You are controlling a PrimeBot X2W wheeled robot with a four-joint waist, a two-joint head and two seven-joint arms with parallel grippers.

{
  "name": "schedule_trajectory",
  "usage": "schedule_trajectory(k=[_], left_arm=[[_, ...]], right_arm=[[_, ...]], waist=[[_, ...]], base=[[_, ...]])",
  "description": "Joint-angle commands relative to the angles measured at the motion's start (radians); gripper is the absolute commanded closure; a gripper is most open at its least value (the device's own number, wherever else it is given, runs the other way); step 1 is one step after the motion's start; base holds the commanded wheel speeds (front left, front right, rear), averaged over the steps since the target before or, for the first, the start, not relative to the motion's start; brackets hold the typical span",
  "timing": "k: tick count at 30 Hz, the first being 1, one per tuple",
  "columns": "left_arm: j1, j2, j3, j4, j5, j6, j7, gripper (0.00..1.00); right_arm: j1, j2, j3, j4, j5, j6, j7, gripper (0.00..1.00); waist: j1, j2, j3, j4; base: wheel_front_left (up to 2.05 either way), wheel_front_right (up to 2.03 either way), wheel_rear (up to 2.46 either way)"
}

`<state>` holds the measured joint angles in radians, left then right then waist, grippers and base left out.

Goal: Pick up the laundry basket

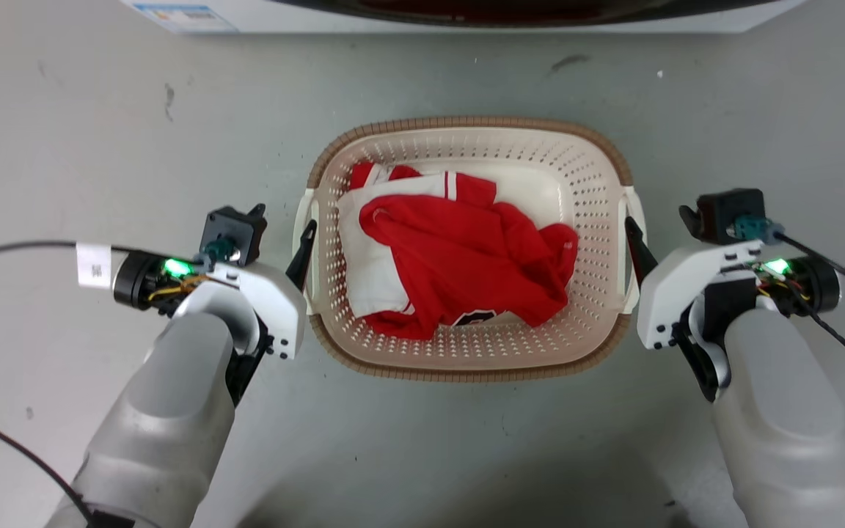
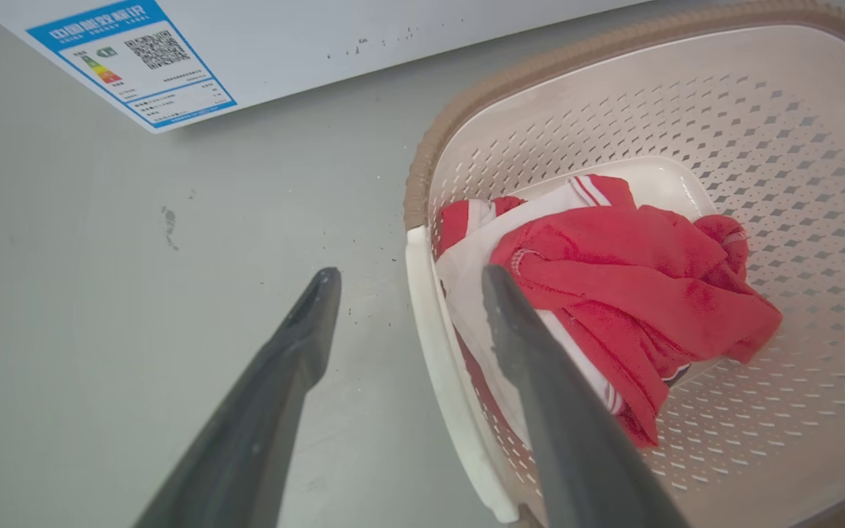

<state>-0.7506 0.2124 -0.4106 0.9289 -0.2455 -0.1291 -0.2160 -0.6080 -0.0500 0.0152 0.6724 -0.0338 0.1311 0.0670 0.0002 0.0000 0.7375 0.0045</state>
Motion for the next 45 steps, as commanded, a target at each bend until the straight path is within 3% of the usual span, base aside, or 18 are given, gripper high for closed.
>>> schedule_trajectory(k=[1, 9, 20, 44, 45], left_arm=[[-0.018, 0.004, -0.017, 0.014, -0.020, -0.001, 0.008, 0.00], [-0.134, 0.048, -0.220, 0.078, -0.205, -0.001, 0.086, 0.00], [-0.230, 0.110, -0.454, 0.075, -0.413, 0.000, 0.197, 0.00], [-0.340, 0.134, -0.759, 0.098, -0.635, 0.000, 0.128, 0.00], [-0.339, 0.133, -0.768, 0.094, -0.647, 0.000, 0.133, 0.30]], right_arm=[[-0.026, -0.001, 0.004, 0.018, 0.012, -0.001, 0.009, 0.00], [-0.161, -0.001, 0.021, 0.202, 0.021, -0.001, 0.088, 0.00], [-0.311, -0.001, 0.021, 0.384, 0.024, -0.001, 0.113, 0.00], [-0.405, 0.000, 0.065, 0.512, 0.015, -0.001, 0.109, 0.00], [-0.406, 0.001, 0.067, 0.515, 0.017, -0.001, 0.111, 0.50]], waist=[[-0.0002, 0.0000, 0.033, 0.007], [-0.0002, 0.0000, 0.108, 0.021], [-0.0002, 0.0000, 0.168, 0.040], [-0.0002, 0.0000, 0.192, 0.058], [-0.0002, 0.0000, 0.192, 0.059]], base=[[0.00, 0.00, 0.00], [0.00, 0.00, 0.00], [0.00, 0.00, 0.00], [0.00, 0.00, 0.00], [0.00, 0.00, 0.00]])
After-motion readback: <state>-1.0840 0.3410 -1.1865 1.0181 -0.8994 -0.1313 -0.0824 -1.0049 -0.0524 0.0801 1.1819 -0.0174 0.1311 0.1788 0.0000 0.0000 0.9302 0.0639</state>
